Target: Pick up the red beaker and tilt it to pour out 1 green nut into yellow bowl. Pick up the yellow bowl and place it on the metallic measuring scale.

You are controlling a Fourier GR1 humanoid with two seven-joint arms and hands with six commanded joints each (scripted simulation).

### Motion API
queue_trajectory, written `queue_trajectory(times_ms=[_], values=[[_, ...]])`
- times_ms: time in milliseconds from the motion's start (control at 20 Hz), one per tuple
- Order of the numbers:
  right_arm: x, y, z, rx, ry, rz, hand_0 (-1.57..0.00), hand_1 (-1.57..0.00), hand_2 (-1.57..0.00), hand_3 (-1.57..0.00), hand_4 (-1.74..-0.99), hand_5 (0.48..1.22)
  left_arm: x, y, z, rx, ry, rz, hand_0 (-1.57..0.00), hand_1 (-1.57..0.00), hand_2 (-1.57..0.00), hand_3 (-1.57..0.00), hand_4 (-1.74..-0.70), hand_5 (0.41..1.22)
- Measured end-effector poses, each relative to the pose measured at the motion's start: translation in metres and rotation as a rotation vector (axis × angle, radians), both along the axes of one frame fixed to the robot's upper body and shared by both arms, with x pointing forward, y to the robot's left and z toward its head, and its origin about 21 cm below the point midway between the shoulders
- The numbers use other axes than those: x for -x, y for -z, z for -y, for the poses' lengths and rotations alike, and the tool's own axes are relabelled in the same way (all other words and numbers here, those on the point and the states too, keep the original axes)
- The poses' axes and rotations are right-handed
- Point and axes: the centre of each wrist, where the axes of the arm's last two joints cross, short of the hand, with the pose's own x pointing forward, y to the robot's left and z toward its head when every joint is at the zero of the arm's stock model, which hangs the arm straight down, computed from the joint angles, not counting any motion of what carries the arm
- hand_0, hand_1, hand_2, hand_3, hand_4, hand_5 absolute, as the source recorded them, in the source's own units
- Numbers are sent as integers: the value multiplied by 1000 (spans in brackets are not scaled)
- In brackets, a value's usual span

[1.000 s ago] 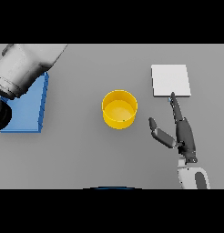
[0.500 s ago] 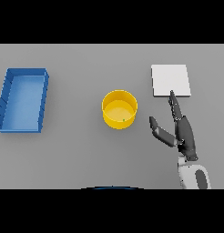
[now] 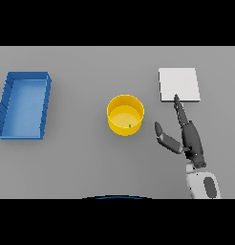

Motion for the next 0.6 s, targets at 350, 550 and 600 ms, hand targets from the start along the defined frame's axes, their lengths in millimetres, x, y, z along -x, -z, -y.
queue_trajectory(times_ms=[350,550,600], values=[[2,2,1,5,6,4,1,1,1,1,-1201,696,48,59,2,166,-89,-12,-1571,-1571,-1571,-1396,-1741,1221],[-1,3,-1,-7,6,2,1,1,1,1,-1177,686,72,87,9,205,-126,-51,-1571,-1571,-1571,-1385,-1741,1150],[-2,1,-1,-6,10,-3,1,1,1,1,-1170,683,77,92,13,212,-128,-68,-1571,-1571,-1571,-1384,-1741,1076]])
